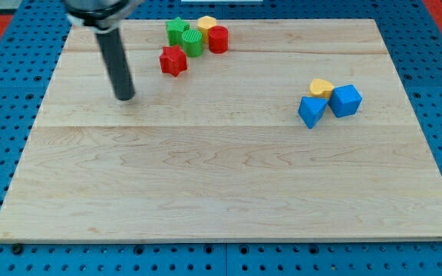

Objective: Push the red star into the green circle

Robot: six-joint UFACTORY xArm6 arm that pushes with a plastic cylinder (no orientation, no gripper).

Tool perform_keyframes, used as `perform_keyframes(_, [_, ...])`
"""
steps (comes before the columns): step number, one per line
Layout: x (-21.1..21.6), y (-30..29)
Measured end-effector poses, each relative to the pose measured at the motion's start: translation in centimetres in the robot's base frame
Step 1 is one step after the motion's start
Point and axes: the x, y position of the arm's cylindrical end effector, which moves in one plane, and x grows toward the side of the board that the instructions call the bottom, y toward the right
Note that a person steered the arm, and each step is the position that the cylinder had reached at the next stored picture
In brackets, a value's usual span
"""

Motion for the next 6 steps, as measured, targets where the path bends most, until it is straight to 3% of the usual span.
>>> perform_keyframes(1, [0.0, -2.7])
perform_keyframes(3, [-1.2, 0.1])
perform_keyframes(5, [-9.3, 7.3])
perform_keyframes(6, [-5.8, 4.9])
